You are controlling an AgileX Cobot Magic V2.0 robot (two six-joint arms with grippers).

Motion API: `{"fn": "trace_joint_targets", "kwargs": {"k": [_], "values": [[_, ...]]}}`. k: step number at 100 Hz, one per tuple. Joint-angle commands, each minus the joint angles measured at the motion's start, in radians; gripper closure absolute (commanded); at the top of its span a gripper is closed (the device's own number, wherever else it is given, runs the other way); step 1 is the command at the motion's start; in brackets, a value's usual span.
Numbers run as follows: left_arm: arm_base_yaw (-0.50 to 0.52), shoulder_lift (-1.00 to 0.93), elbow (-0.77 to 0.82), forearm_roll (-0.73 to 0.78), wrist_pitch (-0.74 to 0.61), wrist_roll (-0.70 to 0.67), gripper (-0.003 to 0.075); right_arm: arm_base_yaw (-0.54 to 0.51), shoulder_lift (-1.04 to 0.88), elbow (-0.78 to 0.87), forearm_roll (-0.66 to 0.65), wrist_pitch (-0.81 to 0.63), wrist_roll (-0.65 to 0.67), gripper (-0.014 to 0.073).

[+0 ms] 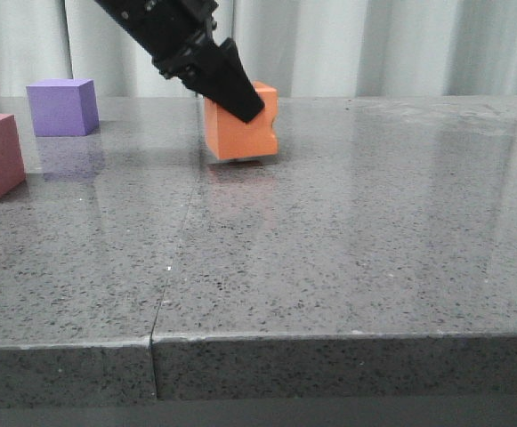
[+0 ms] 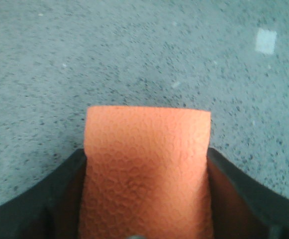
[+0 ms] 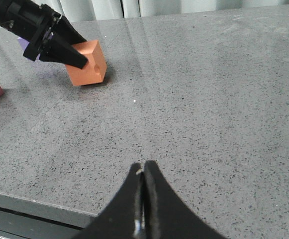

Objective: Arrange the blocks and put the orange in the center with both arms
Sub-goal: 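Lift the orange cube with the left gripper toward the purple cube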

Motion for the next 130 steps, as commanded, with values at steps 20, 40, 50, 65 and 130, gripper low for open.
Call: {"fn": "trace_joint_targets", "kwargs": {"k": [20, 40, 50, 65, 130], "values": [[-0.004, -0.143, -0.032, 0.064, -0.153, -0.318, 0.05, -0.005, 0.012, -0.021, -0.019, -0.074, -0.006, 0.0661], [-0.004, -0.201, -0.032, 0.352, -0.18, -0.73, 0.05, -0.005, 0.012, -0.021, -0.019, -0.074, -0.006, 0.0661], [-0.004, -0.226, -0.03, 0.513, -0.178, -0.915, 0.05, -0.005, 0.012, -0.021, -0.019, -0.074, -0.006, 0.0661], [-0.004, -0.257, -0.028, 0.735, -0.11, -1.195, 0.05, -0.005, 0.012, -0.021, -0.019, -0.074, -0.006, 0.0661], [0.153, -0.319, 0.201, 0.896, -0.133, -1.424, 0.05, -0.005, 0.012, -0.021, -0.019, -0.074, -0.006, 0.0661]]}}
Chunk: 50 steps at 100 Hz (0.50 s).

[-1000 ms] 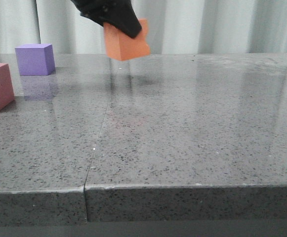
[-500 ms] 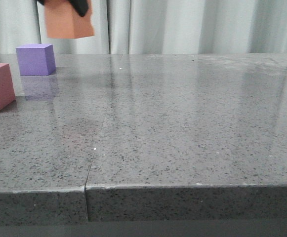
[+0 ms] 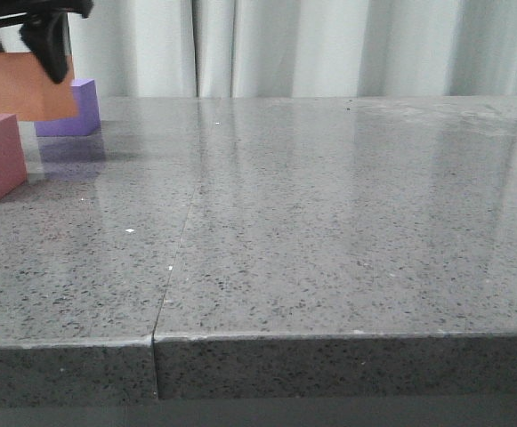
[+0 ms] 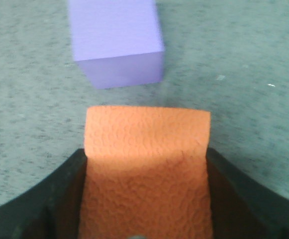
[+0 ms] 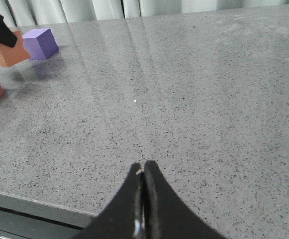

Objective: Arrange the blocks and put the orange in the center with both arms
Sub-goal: 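Lift the orange cube with the left gripper toward the purple cube, then lower the orange cube beside the purple and pink cubes, open left gripper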

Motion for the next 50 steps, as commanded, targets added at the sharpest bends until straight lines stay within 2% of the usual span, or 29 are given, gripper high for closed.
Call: {"fn": "trace_joint_targets", "kwargs": {"k": [1, 50], "values": [[0.024, -0.052, -0.019, 0.007, -0.073, -0.013, 0.05, -0.005, 0.012, -0.021, -0.019, -0.074, -0.005, 0.0661], [0.041, -0.006, 0.021, -0.011, -0.145, -0.013, 0.05, -0.005, 0.012, -0.021, -0.019, -0.074, -0.005, 0.0661]]}}
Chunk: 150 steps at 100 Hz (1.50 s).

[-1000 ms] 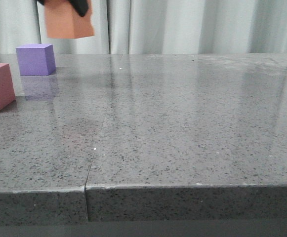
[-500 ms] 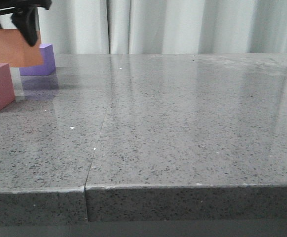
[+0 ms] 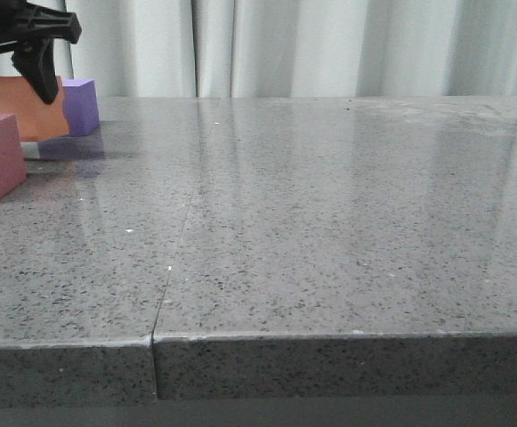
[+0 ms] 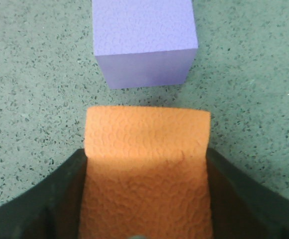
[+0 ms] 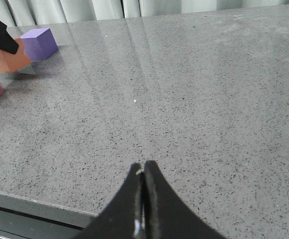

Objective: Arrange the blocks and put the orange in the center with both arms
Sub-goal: 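Lower the orange cube beside the purple and pink cubes, open left gripper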

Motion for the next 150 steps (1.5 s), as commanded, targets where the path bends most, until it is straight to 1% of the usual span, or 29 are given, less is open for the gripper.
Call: {"fn": "trace_joint_targets", "kwargs": {"k": [1, 37, 45, 49, 54, 59, 61, 69, 73, 76, 103, 136, 142, 143, 150], "values": [[0.001, -0.039, -0.025, 0.0, -0.064, -0.01, 0.05, -0.005, 0.012, -0.021, -0.019, -0.074, -0.005, 0.0661], [0.001, -0.003, -0.024, -0.002, -0.066, -0.063, 0.05, -0.005, 0.012, -0.021, -0.019, -0.074, -0.005, 0.0661], [0.001, -0.003, -0.024, -0.002, -0.066, -0.063, 0.0486, -0.005, 0.012, -0.021, -0.019, -0.074, -0.005, 0.0661], [0.001, -0.003, -0.024, -0.002, -0.068, -0.063, 0.0461, -0.005, 0.012, -0.021, -0.019, -0.074, -0.005, 0.0661], [0.001, -0.003, -0.024, -0.002, -0.068, -0.063, 0.0413, -0.005, 0.012, -0.021, -0.019, -0.074, -0.005, 0.0661], [0.001, -0.003, -0.024, -0.002, -0.068, -0.063, 0.0346, -0.005, 0.012, -0.021, -0.019, -0.074, -0.005, 0.0661], [0.001, -0.003, -0.024, -0.002, -0.068, -0.063, 0.0305, -0.005, 0.012, -0.021, -0.019, -0.074, -0.005, 0.0661], [0.001, -0.003, -0.024, -0.002, -0.068, -0.063, 0.0206, -0.005, 0.012, -0.021, -0.019, -0.074, -0.005, 0.0661], [0.001, -0.003, -0.024, -0.002, -0.068, -0.063, 0.0177, -0.005, 0.012, -0.021, -0.019, -0.074, -0.005, 0.0661], [0.001, -0.003, -0.024, -0.002, -0.068, -0.063, 0.017, -0.005, 0.012, -0.021, -0.019, -0.074, -0.005, 0.0661], [0.001, -0.015, -0.024, -0.002, -0.072, -0.063, 0.0172, -0.005, 0.012, -0.021, -0.019, -0.074, -0.005, 0.0661], [0.001, -0.119, -0.024, -0.002, -0.112, -0.063, 0.018, -0.005, 0.012, -0.021, -0.019, -0.074, -0.005, 0.0661], [0.001, -0.138, -0.024, 0.001, -0.115, -0.063, 0.0218, -0.005, 0.012, -0.021, -0.019, -0.074, -0.005, 0.0661], [0.001, -0.144, -0.024, 0.001, -0.118, -0.063, 0.0239, -0.005, 0.012, -0.021, -0.019, -0.074, -0.005, 0.0661], [0.001, -0.164, -0.022, 0.001, -0.124, -0.063, 0.0308, -0.005, 0.012, -0.021, -0.019, -0.074, -0.005, 0.0661]]}}
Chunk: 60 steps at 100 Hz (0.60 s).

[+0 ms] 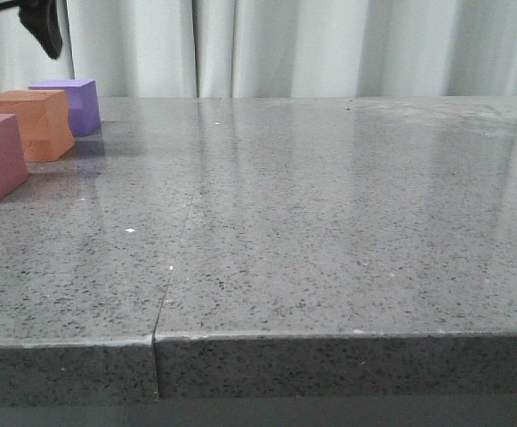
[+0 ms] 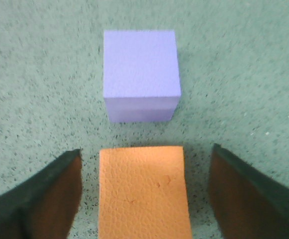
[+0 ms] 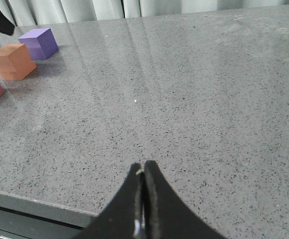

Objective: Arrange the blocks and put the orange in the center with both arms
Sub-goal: 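Lower the orange cube beside the purple and pink cubes, open left gripper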

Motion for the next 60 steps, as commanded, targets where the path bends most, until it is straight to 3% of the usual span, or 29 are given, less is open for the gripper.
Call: {"fn": "trace_joint_targets", "kwargs": {"k": [1, 22, 32, 60], "values": [[0.001, -0.077, -0.024, 0.003, -0.068, -0.011, 0.0328, -0.005, 0.012, -0.021, -0.019, -0.074, -0.005, 0.0661], [0.001, -0.155, 0.036, 0.003, -0.142, -0.011, 0.0631, -0.005, 0.012, -0.021, -0.019, -0.074, -0.005, 0.0661], [0.001, -0.188, 0.076, 0.003, -0.176, -0.011, 0.0741, -0.005, 0.012, -0.021, -0.019, -0.074, -0.005, 0.0661], [0.001, -0.27, 0.158, 0.003, -0.194, -0.009, 0.0741, -0.005, 0.012, -0.021, -0.019, -0.074, -0.005, 0.0661]]}}
